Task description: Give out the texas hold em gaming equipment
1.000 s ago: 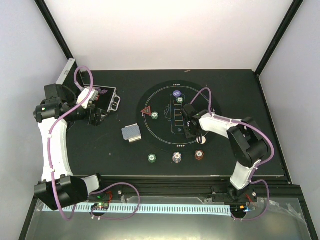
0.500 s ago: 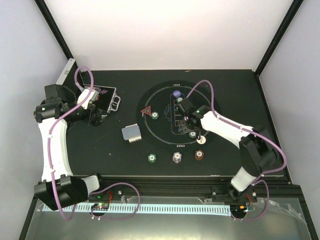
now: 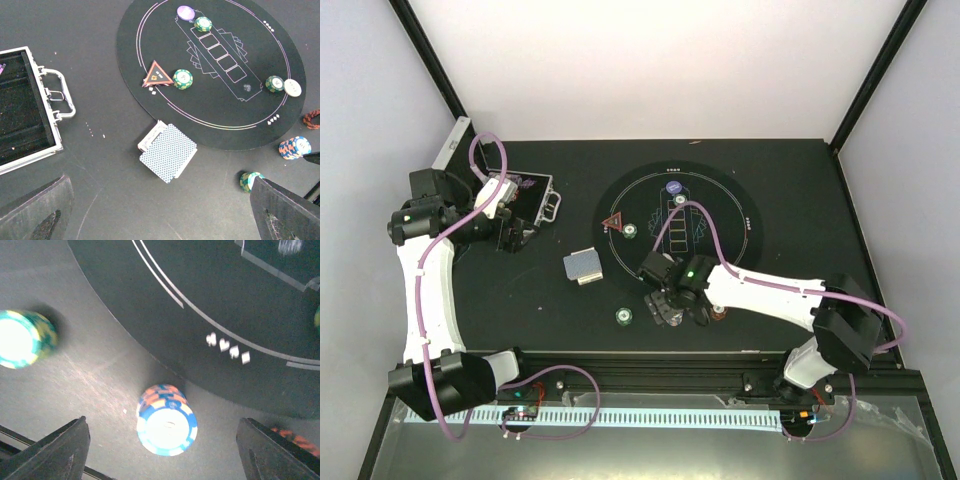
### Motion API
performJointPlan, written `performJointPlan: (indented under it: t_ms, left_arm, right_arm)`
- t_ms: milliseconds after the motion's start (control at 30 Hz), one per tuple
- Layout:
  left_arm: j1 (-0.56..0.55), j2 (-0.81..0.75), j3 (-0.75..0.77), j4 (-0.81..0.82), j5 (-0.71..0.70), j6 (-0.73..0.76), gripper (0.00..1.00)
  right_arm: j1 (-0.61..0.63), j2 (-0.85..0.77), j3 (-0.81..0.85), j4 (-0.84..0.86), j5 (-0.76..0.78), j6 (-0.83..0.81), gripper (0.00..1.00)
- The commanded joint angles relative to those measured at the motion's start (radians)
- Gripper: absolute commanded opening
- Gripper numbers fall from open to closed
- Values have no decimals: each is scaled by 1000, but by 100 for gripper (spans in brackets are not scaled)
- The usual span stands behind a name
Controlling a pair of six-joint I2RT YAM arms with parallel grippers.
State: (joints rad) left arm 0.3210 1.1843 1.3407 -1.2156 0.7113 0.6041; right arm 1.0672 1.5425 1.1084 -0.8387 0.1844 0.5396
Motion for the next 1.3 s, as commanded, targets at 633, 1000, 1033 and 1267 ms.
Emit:
performJointPlan:
  t_ms: [633,1000,1033,1267]
  left_arm:
    - [9,-16,28,-15,23,8,99]
    - [9,-18,22,-12,25,8,99]
    - [9,-18,20,-12,28,8,99]
    - [9,-21,13,-11,27,8,99]
  right_arm:
    - [5,69,-155,133,-78,58,68]
    - [2,65,-150,118,-49,56,58]
    - [1,66,-149,117,-48,56,57]
    - [0,58,-132,99,-27,54,43]
